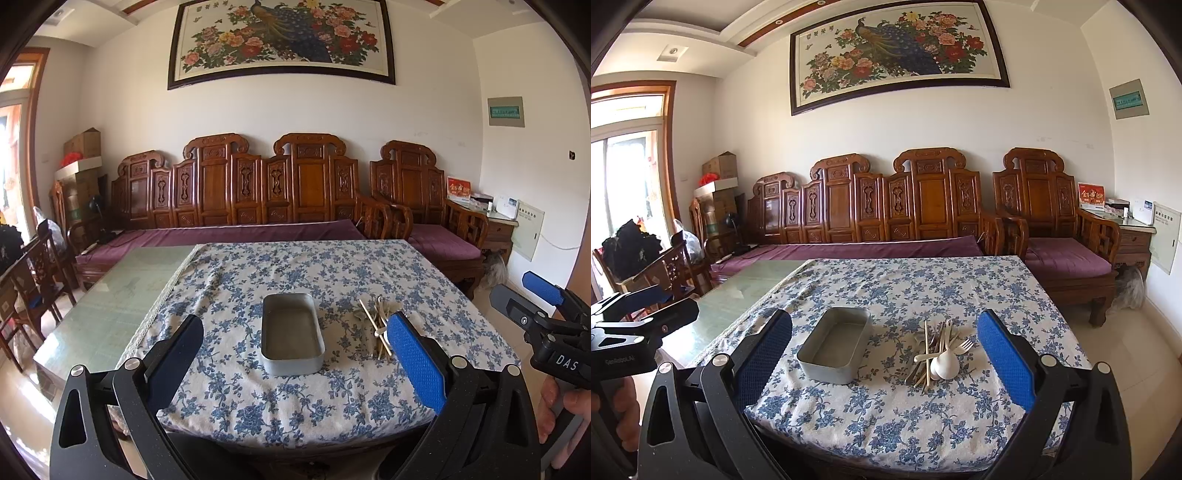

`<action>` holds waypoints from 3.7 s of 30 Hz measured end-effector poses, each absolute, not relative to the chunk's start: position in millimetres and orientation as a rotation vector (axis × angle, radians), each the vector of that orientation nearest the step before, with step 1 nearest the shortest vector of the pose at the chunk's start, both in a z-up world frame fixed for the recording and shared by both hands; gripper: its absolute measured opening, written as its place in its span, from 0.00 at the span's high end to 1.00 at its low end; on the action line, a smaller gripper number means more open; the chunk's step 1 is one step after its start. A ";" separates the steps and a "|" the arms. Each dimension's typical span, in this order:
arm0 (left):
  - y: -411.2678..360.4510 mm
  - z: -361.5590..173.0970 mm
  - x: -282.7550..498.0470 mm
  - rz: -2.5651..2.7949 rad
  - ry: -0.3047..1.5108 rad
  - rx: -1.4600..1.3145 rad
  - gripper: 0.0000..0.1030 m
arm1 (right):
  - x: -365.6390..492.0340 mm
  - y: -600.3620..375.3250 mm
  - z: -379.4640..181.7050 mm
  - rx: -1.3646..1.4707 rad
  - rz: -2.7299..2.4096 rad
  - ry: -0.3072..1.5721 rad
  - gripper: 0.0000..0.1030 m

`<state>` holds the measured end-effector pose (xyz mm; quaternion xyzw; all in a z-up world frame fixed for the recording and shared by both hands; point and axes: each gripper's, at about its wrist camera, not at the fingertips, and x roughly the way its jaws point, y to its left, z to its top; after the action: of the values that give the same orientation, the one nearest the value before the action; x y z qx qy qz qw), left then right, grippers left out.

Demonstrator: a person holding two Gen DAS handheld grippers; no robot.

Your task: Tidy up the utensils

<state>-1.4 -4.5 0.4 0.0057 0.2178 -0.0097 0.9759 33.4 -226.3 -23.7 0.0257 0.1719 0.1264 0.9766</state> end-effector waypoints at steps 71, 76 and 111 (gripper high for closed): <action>-22.8 -29.9 29.7 -0.068 0.533 0.068 0.06 | 61.8 -238.5 -47.7 0.072 0.239 0.406 0.03; -27.1 -47.1 54.7 -0.102 0.566 0.075 0.06 | 89.5 -246.4 -68.1 0.064 0.209 0.454 0.05; -108.8 -163.3 258.5 -0.422 0.866 0.077 0.31 | 298.3 -332.1 -243.7 0.150 0.083 0.789 0.43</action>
<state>258.5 -108.8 -163.3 0.0369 0.4162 -0.2030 0.8856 298.3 -332.1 -243.7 0.0730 0.3839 0.0404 0.9196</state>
